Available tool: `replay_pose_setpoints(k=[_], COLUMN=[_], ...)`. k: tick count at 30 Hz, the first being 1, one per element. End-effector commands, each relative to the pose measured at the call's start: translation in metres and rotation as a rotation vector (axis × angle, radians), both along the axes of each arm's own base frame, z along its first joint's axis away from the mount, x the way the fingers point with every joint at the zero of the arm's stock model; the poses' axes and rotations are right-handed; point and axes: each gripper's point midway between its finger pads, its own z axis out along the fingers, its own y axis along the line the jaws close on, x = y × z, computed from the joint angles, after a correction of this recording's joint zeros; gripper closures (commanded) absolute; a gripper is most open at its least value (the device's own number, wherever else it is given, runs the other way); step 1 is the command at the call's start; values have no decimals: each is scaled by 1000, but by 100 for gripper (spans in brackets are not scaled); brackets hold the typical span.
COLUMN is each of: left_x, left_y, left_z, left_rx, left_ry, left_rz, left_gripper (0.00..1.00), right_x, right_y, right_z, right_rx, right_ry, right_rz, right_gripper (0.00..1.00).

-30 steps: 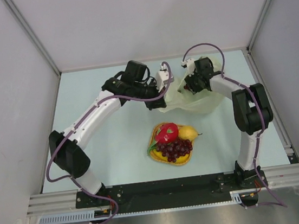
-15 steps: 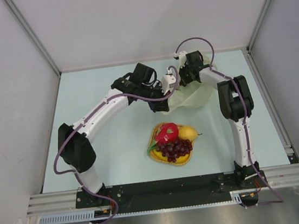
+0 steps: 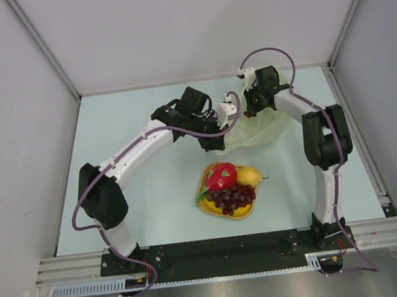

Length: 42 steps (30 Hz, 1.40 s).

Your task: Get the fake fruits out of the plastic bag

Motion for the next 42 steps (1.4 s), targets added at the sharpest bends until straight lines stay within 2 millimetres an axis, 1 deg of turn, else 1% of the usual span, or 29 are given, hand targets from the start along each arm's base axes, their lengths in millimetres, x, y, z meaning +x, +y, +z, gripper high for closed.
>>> replay_pose_setpoints(k=[1, 2, 3, 4, 5, 7, 8, 9, 10, 11, 12, 13, 14, 15, 17, 18, 19, 20, 21, 22, 24, 25, 26, 29, 31, 32, 34, 39, 42], left_x=[0, 1, 2, 4, 5, 10, 11, 14, 15, 19, 23, 26, 29, 34, 41, 44, 47, 48, 49, 50, 51, 50, 50, 47, 46, 47, 46, 44, 42], left_y=[-7, -7, -9, -9, -10, -12, -13, -15, -16, -15, -16, -15, -15, -13, -10, -8, -6, -5, -3, -2, 0, 0, 0, 1, 0, 1, 2, 5, 6], left_z=[15, 14, 14, 16, 13, 15, 15, 16, 17, 18, 16, 16, 14, 14, 14, 14, 17, 17, 17, 18, 16, 16, 15, 16, 16, 16, 16, 16, 15], left_rx=[-49, -49, -54, -58, -53, -58, -57, -62, -66, -66, -57, -55, -47, -38, -29, -22, -24, -23, -23, -25, -20, -21, -20, -26, -28, -27, -23, -19, -19], left_ry=[-25, -23, -23, -24, -22, -21, -18, -22, -21, -25, -29, -34, -37, -51, -66, -77, -84, -85, -82, -87, -82, -80, -80, -71, -71, -74, -76, -82, -79], left_rz=[10, 14, 16, 25, 30, 56, 62, 70, 81, 94, 110, 122, 130, 146, 173, 183, 193, 197, 202, 207, 211, 213, 212, 207, 204, 207, 203, 202, 196], left_gripper=[100, 100, 100, 100, 100, 100, 100, 100, 100, 100, 100, 100, 100, 100, 100, 100, 100, 100, 100, 100, 100, 100, 100, 100, 100, 100, 100, 100, 100], right_x=[-39, -50, -57, -65, -74, -86, -95, -108, -115, -127, -138, -146, -155, -172, -191, -205, -222, -233, -248, -267, -287, -303, -310, -321, -320, -322, -318, -315, -313], right_y=[11, 10, 10, 12, 12, 13, 14, 16, 17, 18, 21, 24, 26, 33, 40, 46, 53, 59, 63, 71, 78, 87, 90, 102, 108, 110, 110, 112, 110], right_z=[105, 102, 105, 119, 113, 116, 121, 118, 119, 131, 128, 131, 135, 142, 148, 162, 152, 151, 158, 143, 137, 128, 124, 116, 114, 110, 105, 87, 82], right_rx=[122, 126, 135, 155, 160, 177, 190, 212, 220, 225, 212, 204, 204, 215, 224, 237, 231, 235, 242, 222, 216, 209, 205, 212, 235, 250, 239, 207, 188], right_ry=[-120, -101, -99, -122, -101, -89, -85, -58, -53, -70, -62, -65, -68, -83, -102, -139, -124, -127, -151, -120, -111, -80, -67, -36, -19, 10, 6, 45, 53], right_rz=[59, 62, 66, 86, 88, 90, 90, 104, 116, 129, 151, 167, 181, 222, 271, 309, 356, 396, 441, 507, 571, 619, 641, 645, 601, 573, 542, 537, 525], right_gripper=[99, 99, 99, 99, 99, 99, 99, 99, 99, 98, 98, 99, 98, 98, 98, 98, 98, 98, 98, 98, 98, 98, 98, 97, 97, 96, 95, 94, 93])
